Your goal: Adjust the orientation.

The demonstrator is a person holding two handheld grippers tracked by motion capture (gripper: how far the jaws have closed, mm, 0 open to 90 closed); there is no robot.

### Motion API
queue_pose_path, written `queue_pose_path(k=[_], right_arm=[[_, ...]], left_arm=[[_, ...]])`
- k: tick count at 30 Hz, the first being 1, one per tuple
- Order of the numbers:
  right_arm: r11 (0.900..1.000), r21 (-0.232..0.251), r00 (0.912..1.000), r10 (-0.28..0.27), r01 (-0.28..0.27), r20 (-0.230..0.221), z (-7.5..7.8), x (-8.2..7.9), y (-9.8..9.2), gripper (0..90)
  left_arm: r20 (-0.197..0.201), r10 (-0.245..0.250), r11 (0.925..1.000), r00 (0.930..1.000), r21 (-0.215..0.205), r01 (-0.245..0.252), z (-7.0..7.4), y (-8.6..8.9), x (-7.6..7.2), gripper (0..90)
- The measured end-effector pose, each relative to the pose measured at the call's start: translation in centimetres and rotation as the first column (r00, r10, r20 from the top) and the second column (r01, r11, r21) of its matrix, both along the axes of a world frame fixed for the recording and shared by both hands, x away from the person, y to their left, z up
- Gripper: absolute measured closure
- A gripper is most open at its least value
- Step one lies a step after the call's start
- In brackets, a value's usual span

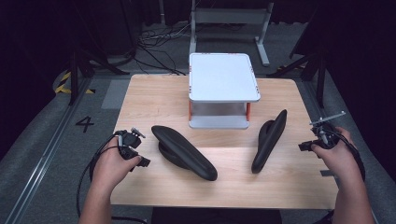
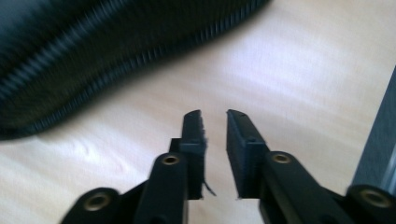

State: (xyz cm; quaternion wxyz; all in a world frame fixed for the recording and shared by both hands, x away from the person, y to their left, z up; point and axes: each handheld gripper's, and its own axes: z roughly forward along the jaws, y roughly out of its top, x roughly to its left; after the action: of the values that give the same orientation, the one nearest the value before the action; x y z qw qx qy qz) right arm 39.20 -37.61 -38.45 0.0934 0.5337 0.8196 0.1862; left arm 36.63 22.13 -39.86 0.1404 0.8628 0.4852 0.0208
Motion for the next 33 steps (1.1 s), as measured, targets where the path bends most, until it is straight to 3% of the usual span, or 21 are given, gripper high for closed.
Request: queue_pose_path(k=[2, 6, 10, 17, 20, 28, 33], right_arm=[[1.0, -0.018, 1.0, 0.008, -0.008, 0.005, 0.0, -0.1, 0.0, 75.0], [1.0, -0.003, 0.9998, 0.014, -0.014, 0.012, -0.1, -0.1, 0.2, 73.5], [1.0, 0.004, 0.9995, 0.029, -0.029, 0.012, -0.4, -0.1, 0.5, 72.9], [1.0, 0.026, 0.9995, 0.017, -0.018, 0.025, -0.2, -0.5, 0.2, 72.7], [1.0, 0.025, 0.9995, 0.015, -0.016, 0.026, -0.3, -0.6, 0.0, 72.9], [1.0, 0.022, 0.9996, 0.015, -0.016, 0.022, -0.6, -0.7, 0.1, 72.8], [1.0, 0.017, 0.9997, 0.01, -0.01, 0.023, -0.6, -1.2, -0.1, 72.5]], left_arm=[[-0.001, 0.005, 1.0, 1.0, 0.008, -0.005, 0.0, 0.0, 0.0, 38.2], [-0.022, 0.002, 0.9999, 0.9998, 0.012, -0.001, -0.2, -0.3, 0.1, 38.7], [-0.099, -0.044, 0.999, 0.9941, -0.013, 0.043, -0.9, -1.4, 0.3, 53.3], [-0.064, -0.106, 0.9943, 0.9923, 0.0, 0.106, -0.9, -2.8, 0.6, 70.3], [-0.059, -0.147, 0.989, 0.9873, -0.024, 0.146, -0.8, -3.9, 0.6, 75.2], [-0.019, -0.165, 0.9862, 0.9862, -0.024, 0.164, -0.9, -5.1, 1.2, 76.3], [-0.056, -0.187, 0.9824, 0.9808, -0.014, 0.186, -1.6, -5.8, 1.6, 71.9]])
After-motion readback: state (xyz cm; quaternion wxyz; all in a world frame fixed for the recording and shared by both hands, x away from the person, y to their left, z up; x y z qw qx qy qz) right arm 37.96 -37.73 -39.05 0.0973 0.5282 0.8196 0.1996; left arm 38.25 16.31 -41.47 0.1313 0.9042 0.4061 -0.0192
